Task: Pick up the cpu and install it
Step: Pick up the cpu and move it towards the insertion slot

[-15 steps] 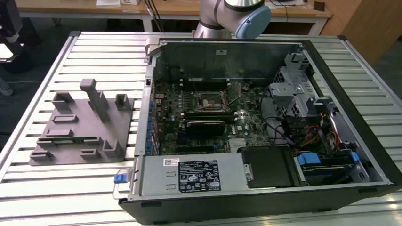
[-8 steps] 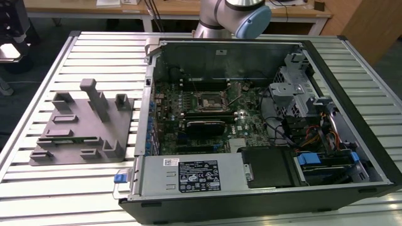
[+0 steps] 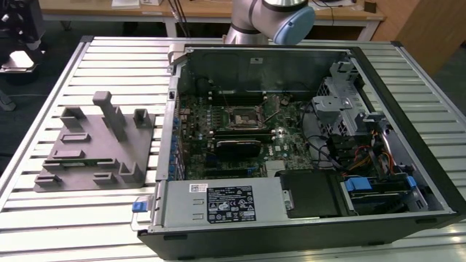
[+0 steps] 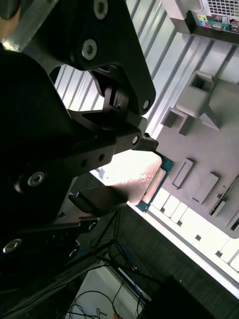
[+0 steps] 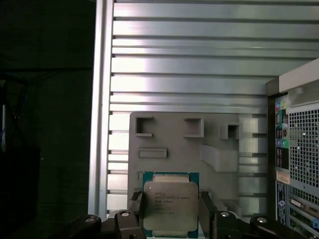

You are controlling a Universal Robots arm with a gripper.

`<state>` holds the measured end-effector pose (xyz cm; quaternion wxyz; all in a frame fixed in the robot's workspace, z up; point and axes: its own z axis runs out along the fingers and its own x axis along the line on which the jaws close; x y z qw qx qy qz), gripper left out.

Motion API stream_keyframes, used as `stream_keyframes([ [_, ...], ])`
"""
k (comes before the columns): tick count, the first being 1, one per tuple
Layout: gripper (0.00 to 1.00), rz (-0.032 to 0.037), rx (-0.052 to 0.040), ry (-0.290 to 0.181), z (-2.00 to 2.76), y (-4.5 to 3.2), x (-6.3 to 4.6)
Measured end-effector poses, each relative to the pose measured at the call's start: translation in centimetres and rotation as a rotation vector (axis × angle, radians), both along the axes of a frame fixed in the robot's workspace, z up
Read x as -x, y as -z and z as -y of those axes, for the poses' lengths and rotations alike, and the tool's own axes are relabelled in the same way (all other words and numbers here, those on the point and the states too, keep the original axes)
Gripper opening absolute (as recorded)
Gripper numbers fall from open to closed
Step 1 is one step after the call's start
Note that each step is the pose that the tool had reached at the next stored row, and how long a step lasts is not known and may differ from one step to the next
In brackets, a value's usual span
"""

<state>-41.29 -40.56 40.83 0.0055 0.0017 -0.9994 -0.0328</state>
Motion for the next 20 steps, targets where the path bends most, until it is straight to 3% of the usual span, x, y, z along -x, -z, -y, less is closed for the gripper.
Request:
stream_keyframes([
  [20,0.53,-0.0001,-0.0019,0.000,0.00,0.65,-2.6],
])
